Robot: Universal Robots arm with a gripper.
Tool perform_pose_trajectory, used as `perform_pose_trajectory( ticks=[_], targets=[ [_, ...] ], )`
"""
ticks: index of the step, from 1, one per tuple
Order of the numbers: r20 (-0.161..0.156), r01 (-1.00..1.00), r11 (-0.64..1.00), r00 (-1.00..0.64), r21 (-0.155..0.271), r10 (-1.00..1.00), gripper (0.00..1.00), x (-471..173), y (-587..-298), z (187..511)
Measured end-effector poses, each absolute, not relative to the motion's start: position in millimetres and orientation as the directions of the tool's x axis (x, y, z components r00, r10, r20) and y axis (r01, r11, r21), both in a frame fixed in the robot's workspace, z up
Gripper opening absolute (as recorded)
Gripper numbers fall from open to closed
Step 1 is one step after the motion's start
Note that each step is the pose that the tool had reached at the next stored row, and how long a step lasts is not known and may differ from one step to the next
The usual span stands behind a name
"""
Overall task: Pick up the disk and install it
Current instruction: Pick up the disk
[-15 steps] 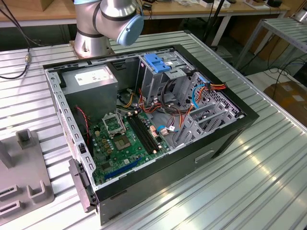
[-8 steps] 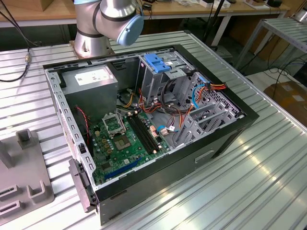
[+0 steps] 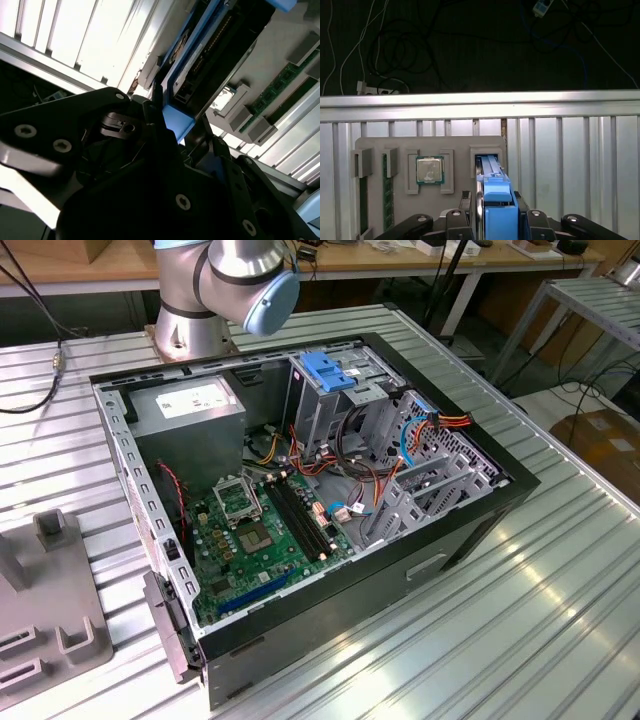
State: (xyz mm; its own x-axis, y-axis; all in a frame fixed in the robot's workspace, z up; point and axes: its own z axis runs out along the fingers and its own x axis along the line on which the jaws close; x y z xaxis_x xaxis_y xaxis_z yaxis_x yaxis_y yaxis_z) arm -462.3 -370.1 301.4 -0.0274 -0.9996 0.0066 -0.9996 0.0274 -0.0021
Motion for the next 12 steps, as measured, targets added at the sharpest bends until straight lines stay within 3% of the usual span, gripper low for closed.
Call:
perform_pose_trajectory(
  ticks=[12],
  targets=[
    [0.012, -1.000, 0.027, -0.027, -0.002, -1.000, 0.44, -462.3, -368.1, 299.0]
  ],
)
